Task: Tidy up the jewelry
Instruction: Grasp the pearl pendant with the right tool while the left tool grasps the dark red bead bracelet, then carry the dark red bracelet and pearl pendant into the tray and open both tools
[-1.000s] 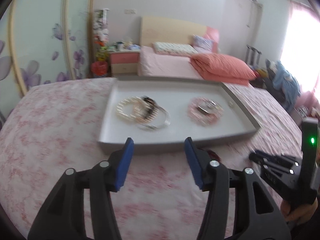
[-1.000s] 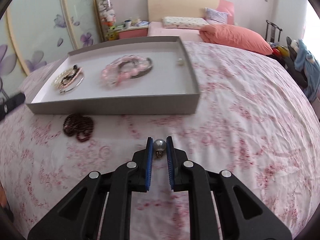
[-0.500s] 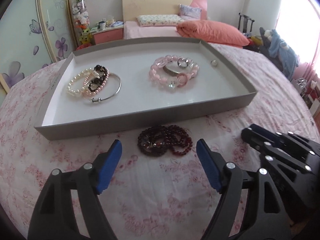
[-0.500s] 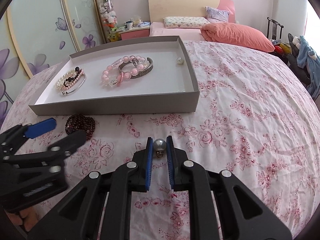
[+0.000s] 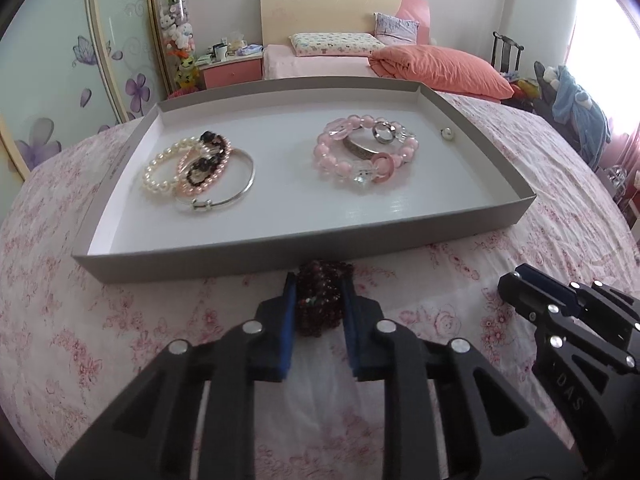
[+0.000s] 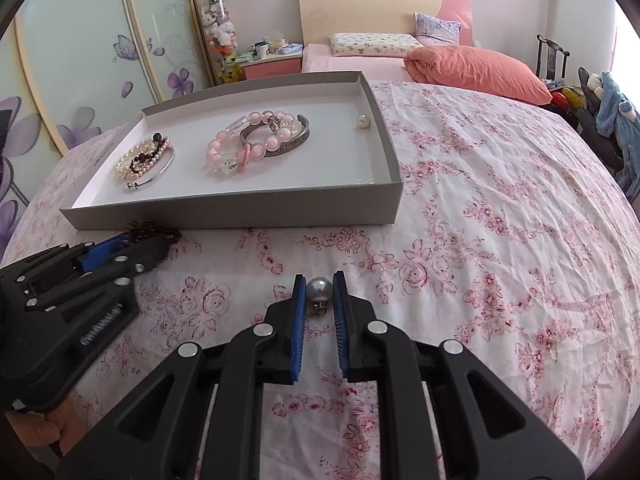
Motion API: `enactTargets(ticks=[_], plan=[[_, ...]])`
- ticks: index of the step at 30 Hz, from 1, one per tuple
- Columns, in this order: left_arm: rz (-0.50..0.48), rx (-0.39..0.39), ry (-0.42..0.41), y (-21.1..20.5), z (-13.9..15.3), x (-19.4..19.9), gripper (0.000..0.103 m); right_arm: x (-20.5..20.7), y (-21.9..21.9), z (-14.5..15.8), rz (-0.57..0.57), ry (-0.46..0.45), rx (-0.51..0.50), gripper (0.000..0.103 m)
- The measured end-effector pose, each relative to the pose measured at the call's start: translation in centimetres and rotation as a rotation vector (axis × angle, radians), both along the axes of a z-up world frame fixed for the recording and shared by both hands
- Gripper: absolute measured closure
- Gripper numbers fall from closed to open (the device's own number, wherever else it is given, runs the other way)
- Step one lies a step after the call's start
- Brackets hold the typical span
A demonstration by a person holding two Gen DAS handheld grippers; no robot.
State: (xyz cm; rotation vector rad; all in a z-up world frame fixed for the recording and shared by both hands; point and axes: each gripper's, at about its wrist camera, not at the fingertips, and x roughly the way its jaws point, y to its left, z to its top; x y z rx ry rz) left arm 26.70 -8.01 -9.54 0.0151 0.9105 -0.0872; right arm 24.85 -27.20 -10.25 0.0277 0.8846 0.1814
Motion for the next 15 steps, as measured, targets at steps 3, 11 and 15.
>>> enactTargets(ticks=[3,11,15], plan=[[0.000,0.002,0.005,1.6,0.1,-0.9,0.086,0.0,0.1,0.0,0.002,0.000,-0.003,0.088],[0.062,0.023,0.016,7.1,0.4,-3.6,0.085,-0.1,2.3,0.2,0.063,-0.009,-0.050,0.088],[0.072,0.017,0.007,7.9,0.4,-4.0,0.083,-0.1,3.1,0.2,0.077,-0.012,-0.062,0.088]])
